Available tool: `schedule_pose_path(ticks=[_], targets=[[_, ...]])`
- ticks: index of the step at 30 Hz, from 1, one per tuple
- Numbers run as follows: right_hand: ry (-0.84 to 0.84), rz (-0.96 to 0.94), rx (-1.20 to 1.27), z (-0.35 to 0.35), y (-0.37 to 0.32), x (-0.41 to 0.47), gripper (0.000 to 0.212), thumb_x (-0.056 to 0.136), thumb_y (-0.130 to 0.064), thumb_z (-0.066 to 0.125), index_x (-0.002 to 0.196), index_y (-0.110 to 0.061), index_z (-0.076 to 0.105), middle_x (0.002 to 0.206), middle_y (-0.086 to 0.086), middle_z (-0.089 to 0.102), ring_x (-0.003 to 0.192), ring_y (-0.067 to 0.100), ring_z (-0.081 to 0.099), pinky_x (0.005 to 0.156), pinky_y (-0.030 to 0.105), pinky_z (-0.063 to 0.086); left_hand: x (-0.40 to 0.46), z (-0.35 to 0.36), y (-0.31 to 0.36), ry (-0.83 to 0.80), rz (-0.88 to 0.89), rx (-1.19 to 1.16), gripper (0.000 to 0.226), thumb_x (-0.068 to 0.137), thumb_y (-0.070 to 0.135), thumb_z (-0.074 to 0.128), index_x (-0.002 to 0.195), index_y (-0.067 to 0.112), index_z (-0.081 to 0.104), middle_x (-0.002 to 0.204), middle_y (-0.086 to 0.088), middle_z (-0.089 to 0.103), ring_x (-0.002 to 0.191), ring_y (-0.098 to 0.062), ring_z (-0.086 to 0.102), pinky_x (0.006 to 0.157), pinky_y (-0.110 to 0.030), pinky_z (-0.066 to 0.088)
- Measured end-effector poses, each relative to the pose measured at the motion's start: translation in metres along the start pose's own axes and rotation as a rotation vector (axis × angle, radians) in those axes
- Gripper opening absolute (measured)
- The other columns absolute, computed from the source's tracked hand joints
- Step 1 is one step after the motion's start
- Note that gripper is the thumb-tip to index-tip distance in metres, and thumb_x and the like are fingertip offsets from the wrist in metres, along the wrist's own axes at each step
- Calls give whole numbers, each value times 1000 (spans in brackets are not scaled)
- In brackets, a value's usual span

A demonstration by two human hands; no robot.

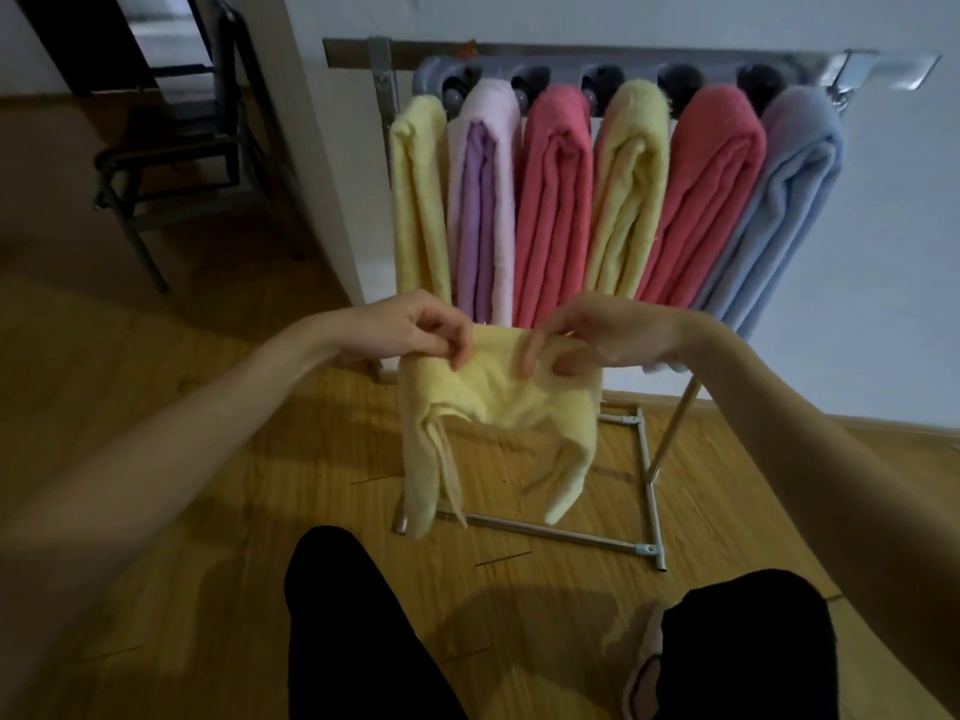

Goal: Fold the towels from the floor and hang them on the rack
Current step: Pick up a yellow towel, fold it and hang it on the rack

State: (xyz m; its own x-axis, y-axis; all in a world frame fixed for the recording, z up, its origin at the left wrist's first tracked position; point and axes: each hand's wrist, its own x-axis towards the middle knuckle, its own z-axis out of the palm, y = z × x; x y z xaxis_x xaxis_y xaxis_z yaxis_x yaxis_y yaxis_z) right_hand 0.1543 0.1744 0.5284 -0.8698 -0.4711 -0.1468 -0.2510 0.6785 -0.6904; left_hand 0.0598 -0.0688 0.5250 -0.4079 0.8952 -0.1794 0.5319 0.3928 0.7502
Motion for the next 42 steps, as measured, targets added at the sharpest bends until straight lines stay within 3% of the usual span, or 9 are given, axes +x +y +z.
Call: schedule_pose_path(ticks=[3, 6, 10, 13, 16, 19, 29, 35, 42], targets=[[63, 42, -234, -4, -11, 24, 44, 76, 4, 50, 96, -27, 74, 84, -8, 71, 73, 15, 64, 71, 30, 52, -5, -13, -12, -88, -68, 140, 30, 94, 9, 52, 93, 28, 74, 100, 25, 63, 102, 3, 56, 92, -20, 42], [233, 64, -406, -4, -23, 47, 45, 76, 6, 48, 103, -19, 73, 96, -4, 69, 67, -1, 54, 71, 11, 38, -9, -25, -23, -73, -122, 271, 32, 89, 19, 61, 111, 41, 66, 125, 20, 55, 117, -4, 50, 100, -31, 45], [493, 14, -544, -2, -31, 69, 45, 79, 1, 45, 117, -12, 65, 116, 6, 63, 103, 19, 58, 86, 24, 41, -12, -36, -19, 358, -105, 492, 38, 87, 15, 63, 118, 36, 61, 120, 6, 55, 109, -12, 52, 89, -26, 41], [719, -90, -556, -12, -36, 84, 39, 80, -4, 49, 116, -7, 64, 110, 9, 61, 94, 24, 60, 80, 29, 47, -12, -49, -11, 702, -2, 682, 37, 92, 17, 55, 126, 30, 57, 107, 0, 54, 96, -14, 52, 79, -27, 41], [911, -184, -492, -28, -53, 94, 34, 81, -8, 59, 115, -6, 63, 109, 9, 58, 83, 16, 55, 73, 20, 41, -10, -72, -7, 892, 55, 778, 48, 93, 12, 52, 137, 30, 45, 106, -6, 50, 88, -18, 53, 72, -33, 48], [1043, -220, -474, -46, -70, 108, 41, 78, -2, 55, 117, -11, 61, 106, 10, 56, 83, 19, 55, 69, 31, 45, -5, -101, -3, 1027, 42, 891, 54, 90, 7, 53, 139, 27, 41, 107, -10, 46, 81, -17, 46, 63, -29, 41], [1354, -96, -489, -77, -75, 180, 56, 71, 5, 47, 122, -16, 59, 117, 6, 56, 105, 27, 49, 70, 47, 49, 30, -178, -9, 1051, -10, 989, 68, 81, -9, 50, 139, 26, 43, 109, -8, 47, 96, -29, 50, 66, -35, 40], [1531, -189, -509, -68, -69, 207, 53, 69, -1, 38, 113, -13, 66, 106, 7, 64, 88, 28, 54, 72, 34, 41, 61, -193, -21, 1073, 22, 975, 56, 78, -12, 52, 127, 15, 49, 106, -7, 48, 98, -27, 51, 65, -33, 39], [1414, -241, -745, -73, -36, 228, 25, 82, -8, 53, 100, -9, 71, 101, 5, 66, 87, 25, 54, 74, 38, 42, 75, -209, -38, 972, 132, 1110, 57, 78, -12, 55, 128, 12, 47, 119, -11, 51, 108, -32, 51, 79, -46, 51]])
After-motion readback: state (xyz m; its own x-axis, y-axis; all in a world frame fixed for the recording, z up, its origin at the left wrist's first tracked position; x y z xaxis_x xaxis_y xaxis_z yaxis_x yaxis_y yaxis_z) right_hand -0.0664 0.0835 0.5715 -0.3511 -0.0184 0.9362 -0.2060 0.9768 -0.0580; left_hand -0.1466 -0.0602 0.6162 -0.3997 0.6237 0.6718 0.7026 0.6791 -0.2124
